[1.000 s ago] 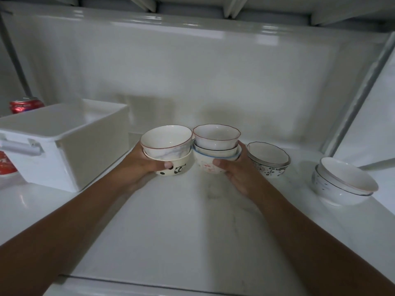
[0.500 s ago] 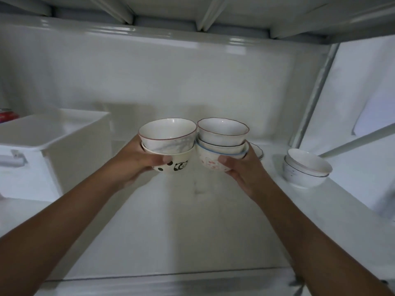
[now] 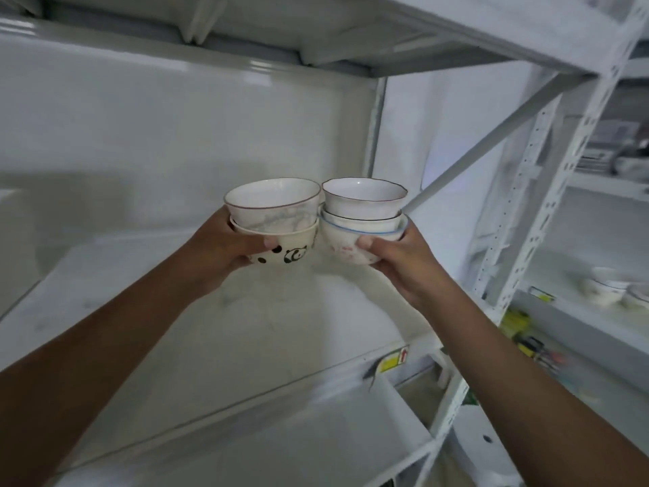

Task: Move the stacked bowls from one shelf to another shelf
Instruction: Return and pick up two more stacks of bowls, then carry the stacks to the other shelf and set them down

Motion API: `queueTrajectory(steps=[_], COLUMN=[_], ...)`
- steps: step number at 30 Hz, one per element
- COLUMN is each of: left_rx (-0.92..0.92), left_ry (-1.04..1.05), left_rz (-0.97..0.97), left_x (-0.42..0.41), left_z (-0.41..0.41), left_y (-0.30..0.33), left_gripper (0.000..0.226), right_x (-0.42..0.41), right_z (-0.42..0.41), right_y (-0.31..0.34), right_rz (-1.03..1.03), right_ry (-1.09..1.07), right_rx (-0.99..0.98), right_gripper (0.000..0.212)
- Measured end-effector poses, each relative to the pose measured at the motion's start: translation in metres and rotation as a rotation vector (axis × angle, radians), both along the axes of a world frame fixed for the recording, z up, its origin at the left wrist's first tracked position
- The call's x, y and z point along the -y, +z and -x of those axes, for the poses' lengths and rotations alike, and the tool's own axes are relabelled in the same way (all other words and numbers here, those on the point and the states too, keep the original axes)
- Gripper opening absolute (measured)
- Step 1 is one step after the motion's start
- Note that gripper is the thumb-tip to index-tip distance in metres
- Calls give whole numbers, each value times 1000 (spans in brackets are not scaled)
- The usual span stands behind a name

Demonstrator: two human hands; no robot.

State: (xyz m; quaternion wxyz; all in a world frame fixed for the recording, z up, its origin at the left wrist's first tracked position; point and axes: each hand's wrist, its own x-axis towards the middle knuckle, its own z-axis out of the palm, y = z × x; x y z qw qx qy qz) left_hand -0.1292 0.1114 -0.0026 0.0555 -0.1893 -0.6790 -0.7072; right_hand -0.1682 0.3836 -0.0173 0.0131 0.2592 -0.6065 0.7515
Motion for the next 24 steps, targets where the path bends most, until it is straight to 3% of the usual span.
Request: queueTrajectory(steps=[7,12,20,24], left_rx=[9,4,1,15], left_ry=[-181,-293,-499,-560], left_rz=[-16,-18,-12,-31], left_x=[-76,-144,-267,-330], left_z=[22,41,55,58], left_y=[4,2,5,-2], left_gripper=[95,78,82,84], right_x=[-79,-140,-249,-302], right_z=[-35,-56,-94,-109], right_y=[11,14,16,11], right_rz=[-32,-38,-51,-56], right_ry=[-181,-325,-496,-588], right_rx=[-16,-24,-14,3], right_gripper=[45,48,49,63])
